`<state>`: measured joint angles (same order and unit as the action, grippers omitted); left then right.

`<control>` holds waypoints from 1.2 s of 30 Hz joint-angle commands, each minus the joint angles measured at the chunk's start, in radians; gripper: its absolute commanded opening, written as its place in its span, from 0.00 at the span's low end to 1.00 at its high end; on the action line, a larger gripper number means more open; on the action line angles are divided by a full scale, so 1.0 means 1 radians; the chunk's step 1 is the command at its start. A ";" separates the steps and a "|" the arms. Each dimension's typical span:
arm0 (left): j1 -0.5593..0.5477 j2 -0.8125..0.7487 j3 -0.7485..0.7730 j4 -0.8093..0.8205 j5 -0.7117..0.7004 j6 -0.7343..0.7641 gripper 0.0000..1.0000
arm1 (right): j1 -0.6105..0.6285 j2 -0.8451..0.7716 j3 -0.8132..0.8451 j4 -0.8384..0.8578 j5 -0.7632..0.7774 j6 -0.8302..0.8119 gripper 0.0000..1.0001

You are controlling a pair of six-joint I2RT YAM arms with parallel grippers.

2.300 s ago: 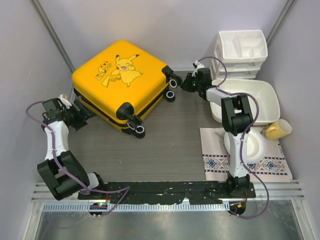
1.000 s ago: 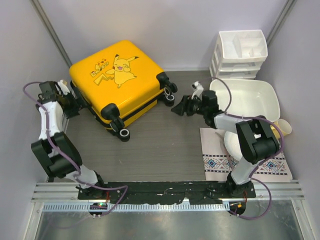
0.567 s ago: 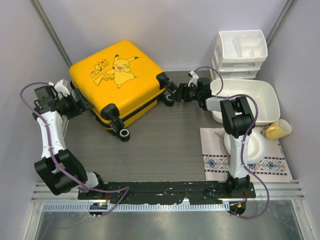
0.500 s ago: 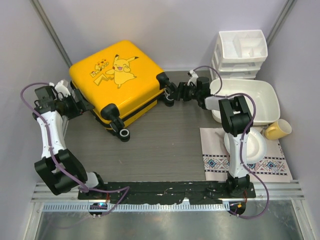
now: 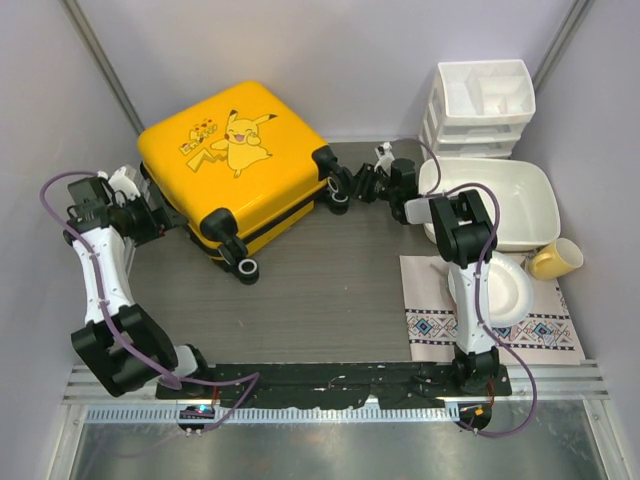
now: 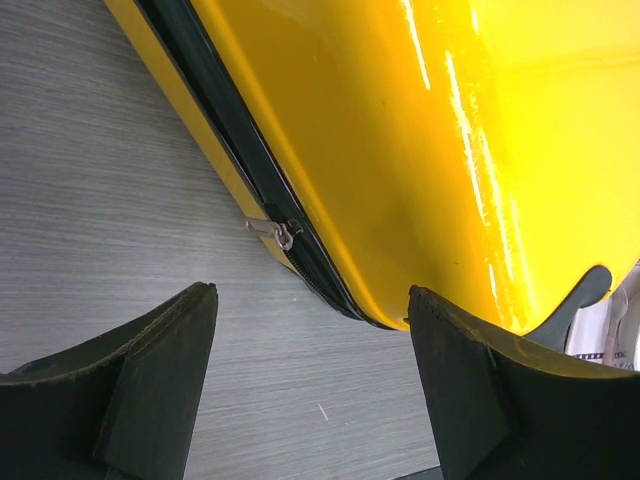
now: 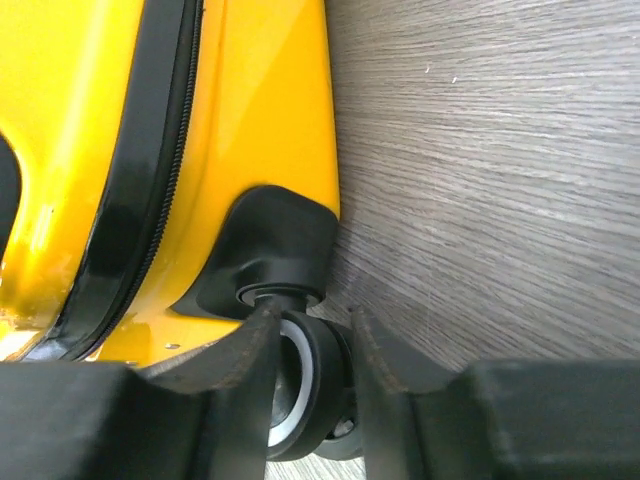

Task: Open, take out, and arrange the luggage

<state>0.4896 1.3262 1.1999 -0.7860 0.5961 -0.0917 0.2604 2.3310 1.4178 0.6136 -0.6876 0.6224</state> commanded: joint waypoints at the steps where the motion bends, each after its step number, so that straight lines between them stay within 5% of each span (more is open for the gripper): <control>1: 0.024 -0.045 0.007 -0.048 0.031 -0.006 0.80 | 0.017 -0.012 -0.094 0.136 -0.095 0.144 0.31; 7: 0.050 -0.180 -0.106 -0.069 0.022 -0.108 0.79 | 0.040 -0.119 -0.281 0.244 -0.133 0.247 0.09; 12: 0.052 -0.255 -0.200 0.063 -0.005 -0.193 0.80 | 0.088 -0.180 -0.443 0.274 -0.133 0.244 0.01; 19: 0.044 -0.052 -0.137 0.117 0.071 -0.163 0.76 | 0.177 -0.249 -0.577 0.288 -0.115 0.224 0.01; 27: 0.035 0.263 0.174 0.151 0.056 -0.149 0.75 | 0.246 -0.303 -0.663 0.393 -0.086 0.247 0.01; 31: 0.035 0.203 0.289 0.029 0.012 -0.071 0.78 | 0.172 -0.413 -0.648 0.281 -0.115 0.170 0.15; 33: 0.033 0.132 0.291 -0.068 -0.037 -0.023 0.80 | 0.134 -0.481 -0.617 0.093 -0.103 0.042 0.29; 36: 0.026 -0.049 0.207 -0.147 -0.076 0.044 0.81 | 0.060 -0.576 -0.553 -0.142 -0.044 -0.085 0.36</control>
<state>0.5327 1.5085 1.4422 -0.7780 0.5526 -0.1490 0.3889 1.9045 0.7628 0.7269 -0.7795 0.7475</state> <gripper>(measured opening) 0.803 0.323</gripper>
